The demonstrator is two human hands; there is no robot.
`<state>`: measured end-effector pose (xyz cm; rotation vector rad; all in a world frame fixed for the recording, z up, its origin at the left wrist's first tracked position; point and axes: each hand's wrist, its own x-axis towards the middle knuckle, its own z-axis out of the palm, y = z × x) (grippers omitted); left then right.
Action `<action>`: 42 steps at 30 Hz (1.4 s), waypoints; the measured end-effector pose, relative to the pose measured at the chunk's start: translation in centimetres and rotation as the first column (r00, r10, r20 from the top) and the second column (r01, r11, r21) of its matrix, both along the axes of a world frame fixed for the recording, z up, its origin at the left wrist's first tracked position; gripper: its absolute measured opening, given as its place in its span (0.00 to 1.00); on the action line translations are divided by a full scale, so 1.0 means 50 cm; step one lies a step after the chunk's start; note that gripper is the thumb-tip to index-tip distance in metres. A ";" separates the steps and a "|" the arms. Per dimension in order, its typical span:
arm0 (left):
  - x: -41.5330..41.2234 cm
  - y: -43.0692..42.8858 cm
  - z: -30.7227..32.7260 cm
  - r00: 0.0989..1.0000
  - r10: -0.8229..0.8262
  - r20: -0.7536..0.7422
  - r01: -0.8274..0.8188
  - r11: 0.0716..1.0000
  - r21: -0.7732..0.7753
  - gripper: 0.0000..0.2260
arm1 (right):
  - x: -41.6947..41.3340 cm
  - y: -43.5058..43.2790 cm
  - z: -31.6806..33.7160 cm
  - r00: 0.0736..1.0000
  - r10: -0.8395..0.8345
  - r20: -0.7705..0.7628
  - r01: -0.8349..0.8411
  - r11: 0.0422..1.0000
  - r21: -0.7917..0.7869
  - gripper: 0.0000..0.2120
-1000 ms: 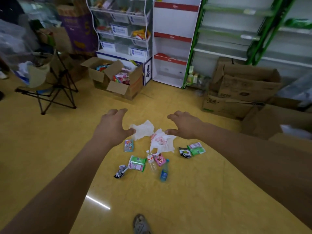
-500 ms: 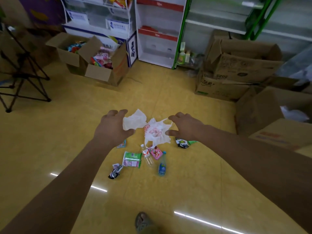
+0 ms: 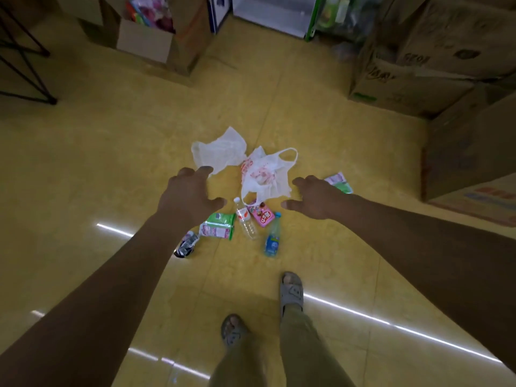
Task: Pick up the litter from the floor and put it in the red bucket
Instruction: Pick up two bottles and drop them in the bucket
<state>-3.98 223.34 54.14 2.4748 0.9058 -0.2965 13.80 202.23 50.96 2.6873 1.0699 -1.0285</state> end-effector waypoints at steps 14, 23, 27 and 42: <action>0.140 -0.048 -0.608 0.991 0.102 -0.085 -0.110 0.989 -0.100 0.32 | 0.106 0.003 -0.606 0.989 0.084 -0.118 -0.094 0.993 -0.076 0.35; 0.167 -0.072 -0.912 0.986 0.074 -0.148 -0.093 0.988 -0.127 0.32 | 0.120 0.020 -0.867 0.986 0.036 -0.163 -0.051 0.995 -0.088 0.36; 0.168 -0.098 -1.029 0.982 0.043 -0.186 -0.067 0.990 -0.122 0.33 | 0.104 0.020 -0.959 0.979 -0.034 -0.202 0.020 0.997 -0.069 0.37; 0.138 -0.146 -1.306 0.986 0.148 0.079 -0.130 0.972 -0.193 0.35 | -0.006 0.024 -1.233 0.845 -0.472 -0.253 0.484 0.875 -0.016 0.51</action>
